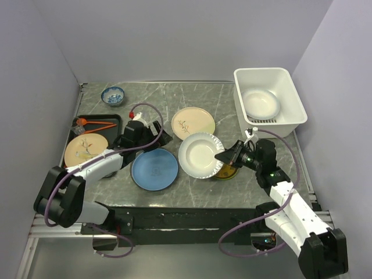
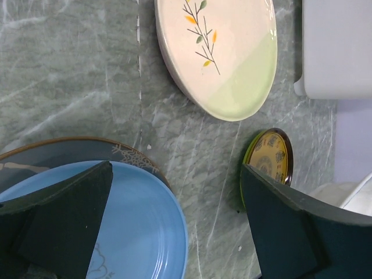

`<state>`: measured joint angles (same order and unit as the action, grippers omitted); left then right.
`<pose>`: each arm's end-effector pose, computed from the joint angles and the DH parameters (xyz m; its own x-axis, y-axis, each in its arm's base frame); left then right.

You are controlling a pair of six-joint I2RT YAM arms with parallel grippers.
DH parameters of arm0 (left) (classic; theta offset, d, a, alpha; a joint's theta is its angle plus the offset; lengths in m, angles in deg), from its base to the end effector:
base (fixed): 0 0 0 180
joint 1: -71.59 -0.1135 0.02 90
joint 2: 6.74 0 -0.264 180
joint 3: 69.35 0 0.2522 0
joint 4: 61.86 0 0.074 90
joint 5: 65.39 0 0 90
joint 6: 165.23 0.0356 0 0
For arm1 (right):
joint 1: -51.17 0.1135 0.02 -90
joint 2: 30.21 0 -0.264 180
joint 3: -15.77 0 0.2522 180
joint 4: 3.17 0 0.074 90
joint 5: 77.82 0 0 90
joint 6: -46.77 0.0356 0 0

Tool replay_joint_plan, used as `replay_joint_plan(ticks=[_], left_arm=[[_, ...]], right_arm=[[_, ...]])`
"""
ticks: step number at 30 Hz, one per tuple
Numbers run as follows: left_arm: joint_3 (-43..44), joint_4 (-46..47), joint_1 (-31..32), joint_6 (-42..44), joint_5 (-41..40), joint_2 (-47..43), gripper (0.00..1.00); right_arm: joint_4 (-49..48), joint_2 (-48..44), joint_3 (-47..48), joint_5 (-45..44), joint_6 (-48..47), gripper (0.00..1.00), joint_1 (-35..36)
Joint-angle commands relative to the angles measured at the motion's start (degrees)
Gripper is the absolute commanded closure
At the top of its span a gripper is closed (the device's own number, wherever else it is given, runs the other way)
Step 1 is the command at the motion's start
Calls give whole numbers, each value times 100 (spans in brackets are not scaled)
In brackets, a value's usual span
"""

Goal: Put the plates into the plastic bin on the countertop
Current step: Pick up the plate at the center of the board, then place the plate in the plastic bin.

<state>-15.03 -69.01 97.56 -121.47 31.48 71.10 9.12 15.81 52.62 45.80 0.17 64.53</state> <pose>0.2586 -0.1307 0.2152 -0.6980 -0.4576 -0.5508 0.0335 0.7475 -0.6634 0.1726 0.0613 0.2254 -0.7353 0.4134 -0.5370 -0.2595 0.5602 0.7866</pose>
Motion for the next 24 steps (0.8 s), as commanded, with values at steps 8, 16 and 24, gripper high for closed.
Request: replay_joint_plan(ticks=[8,16,24], left_arm=[[-241,16,48,62,-247,-611,3],[-258,-538,48,220,-844,-981,3],[-303,-160,57,194,-636,-666,3]], right_arm=[[-160,100,458,170,-165,100,35],[-344,575,793,355,-156,100,26],[-47,522,864,31,-174,100,-1]])
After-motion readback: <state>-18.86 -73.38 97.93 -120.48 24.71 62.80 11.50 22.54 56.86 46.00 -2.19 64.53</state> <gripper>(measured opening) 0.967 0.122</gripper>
